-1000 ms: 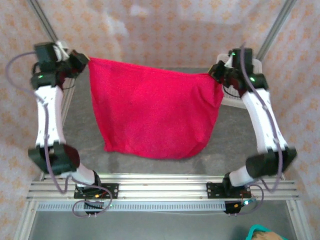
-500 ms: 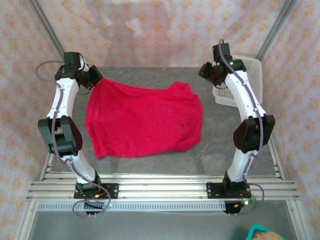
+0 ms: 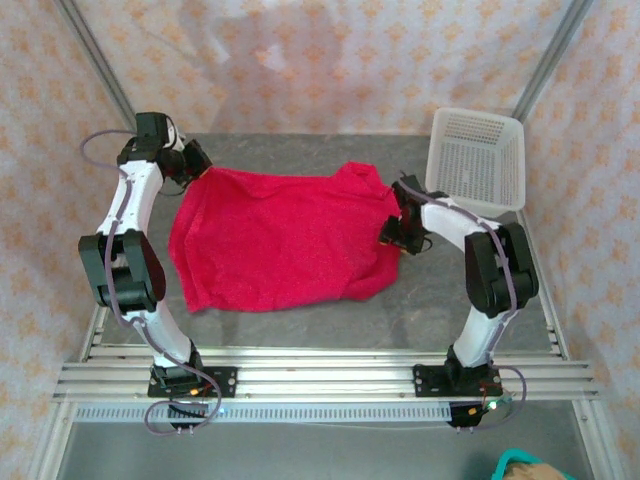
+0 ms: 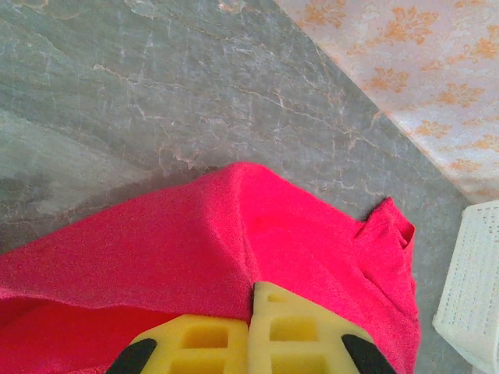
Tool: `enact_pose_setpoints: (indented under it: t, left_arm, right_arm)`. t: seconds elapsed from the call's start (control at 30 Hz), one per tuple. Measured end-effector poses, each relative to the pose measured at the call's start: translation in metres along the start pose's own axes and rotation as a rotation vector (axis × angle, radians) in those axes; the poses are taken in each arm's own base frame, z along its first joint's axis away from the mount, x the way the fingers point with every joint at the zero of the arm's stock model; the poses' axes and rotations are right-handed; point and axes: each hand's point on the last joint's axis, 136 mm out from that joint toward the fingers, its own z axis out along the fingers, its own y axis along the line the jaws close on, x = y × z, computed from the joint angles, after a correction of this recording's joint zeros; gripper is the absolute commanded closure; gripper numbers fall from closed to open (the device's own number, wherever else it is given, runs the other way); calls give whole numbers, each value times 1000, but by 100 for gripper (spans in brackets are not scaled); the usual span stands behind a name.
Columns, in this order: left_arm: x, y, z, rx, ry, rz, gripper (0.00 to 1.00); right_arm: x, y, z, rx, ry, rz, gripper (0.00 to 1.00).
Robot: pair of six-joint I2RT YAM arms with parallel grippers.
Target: Fold the inside-out t-shirt
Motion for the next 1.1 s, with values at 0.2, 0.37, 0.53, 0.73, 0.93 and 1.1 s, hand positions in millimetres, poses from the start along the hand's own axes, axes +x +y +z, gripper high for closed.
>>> enact_pose_setpoints:
  t: [0.2, 0.37, 0.53, 0.73, 0.93, 1.1]
  left_arm:
    - [-6, 5, 14, -10, 3, -14, 100]
    - [-25, 19, 49, -52, 10, -27, 100]
    - [-47, 47, 85, -136, 6, -24, 100]
    - [-55, 79, 112, -233, 11, -4, 100]
    - [-51, 84, 112, -265, 23, 22, 56]
    - [-25, 71, 80, -307, 34, 62, 46]
  right_arm:
    - [8, 4, 2, -32, -13, 8, 87]
    - [-5, 10, -6, -47, -44, 0, 100]
    - [-29, -4, -39, -57, -112, 31, 100]
    - [-65, -22, -98, -61, -254, 73, 100]
    - [-71, -17, -90, -61, -226, 72, 71]
    - [-74, -14, -75, -59, -182, 73, 38]
